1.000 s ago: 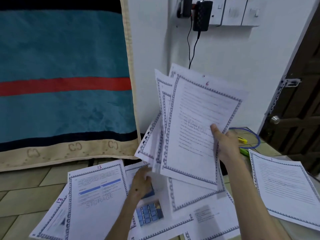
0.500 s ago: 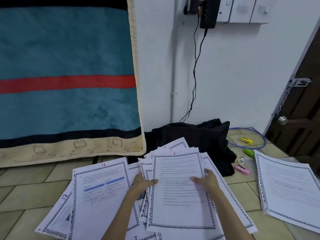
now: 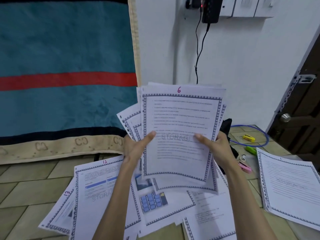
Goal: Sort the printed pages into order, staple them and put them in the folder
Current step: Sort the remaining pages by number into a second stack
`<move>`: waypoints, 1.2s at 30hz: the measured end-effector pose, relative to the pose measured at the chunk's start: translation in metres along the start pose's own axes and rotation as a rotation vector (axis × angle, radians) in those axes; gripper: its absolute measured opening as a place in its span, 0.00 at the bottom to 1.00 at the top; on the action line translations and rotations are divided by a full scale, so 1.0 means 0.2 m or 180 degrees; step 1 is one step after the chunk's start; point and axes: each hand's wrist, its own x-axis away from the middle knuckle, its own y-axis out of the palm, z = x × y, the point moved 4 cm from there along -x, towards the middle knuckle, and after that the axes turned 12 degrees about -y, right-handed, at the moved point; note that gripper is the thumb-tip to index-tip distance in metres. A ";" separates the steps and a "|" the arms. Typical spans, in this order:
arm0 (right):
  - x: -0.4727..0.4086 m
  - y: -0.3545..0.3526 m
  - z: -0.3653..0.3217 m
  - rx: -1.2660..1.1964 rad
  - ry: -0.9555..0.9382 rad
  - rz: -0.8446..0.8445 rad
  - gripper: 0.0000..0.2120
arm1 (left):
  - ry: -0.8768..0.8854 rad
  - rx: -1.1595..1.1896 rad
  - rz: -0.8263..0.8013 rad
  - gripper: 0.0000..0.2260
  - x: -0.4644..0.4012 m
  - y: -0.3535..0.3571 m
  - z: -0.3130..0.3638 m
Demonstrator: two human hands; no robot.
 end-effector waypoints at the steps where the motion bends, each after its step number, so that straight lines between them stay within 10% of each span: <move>1: 0.00 0.01 -0.01 0.0027 -0.0076 -0.0039 0.11 | 0.0092 -0.0032 0.0075 0.16 0.00 -0.01 0.03; 10: 0.06 0.05 0.11 0.0370 0.0139 -0.0223 0.13 | 0.0423 -0.0535 0.0246 0.29 -0.01 -0.03 -0.04; 18: 0.08 0.03 0.14 0.0304 0.0137 0.0005 0.11 | 0.0258 -0.0762 -0.0076 0.04 -0.01 0.03 -0.08; 36: 0.17 0.04 0.31 0.0293 0.0609 -0.0032 0.14 | -0.0039 -0.0579 -0.0312 0.12 0.01 -0.01 -0.27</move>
